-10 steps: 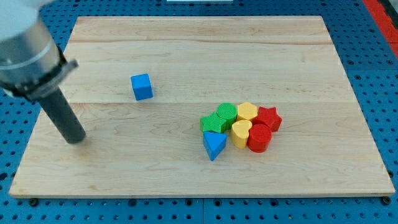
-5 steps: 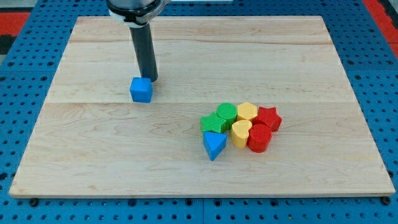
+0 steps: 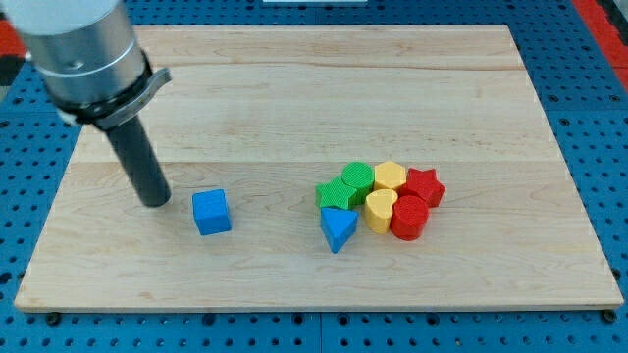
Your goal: Slide the blue cube closer to blue trangle
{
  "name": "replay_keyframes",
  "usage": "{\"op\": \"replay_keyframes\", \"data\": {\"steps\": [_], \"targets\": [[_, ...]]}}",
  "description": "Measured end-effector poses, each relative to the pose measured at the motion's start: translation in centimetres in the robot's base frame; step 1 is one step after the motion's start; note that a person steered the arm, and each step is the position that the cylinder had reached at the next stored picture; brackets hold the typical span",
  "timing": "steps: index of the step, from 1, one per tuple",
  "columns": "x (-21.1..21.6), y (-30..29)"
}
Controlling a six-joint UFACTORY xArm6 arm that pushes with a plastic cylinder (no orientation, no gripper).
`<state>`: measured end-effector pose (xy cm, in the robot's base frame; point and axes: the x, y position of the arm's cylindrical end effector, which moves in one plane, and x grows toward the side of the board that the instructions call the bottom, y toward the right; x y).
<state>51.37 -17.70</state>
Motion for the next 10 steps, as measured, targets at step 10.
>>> {"op": "replay_keyframes", "data": {"steps": [10], "targets": [[0.9, 7.5]]}}
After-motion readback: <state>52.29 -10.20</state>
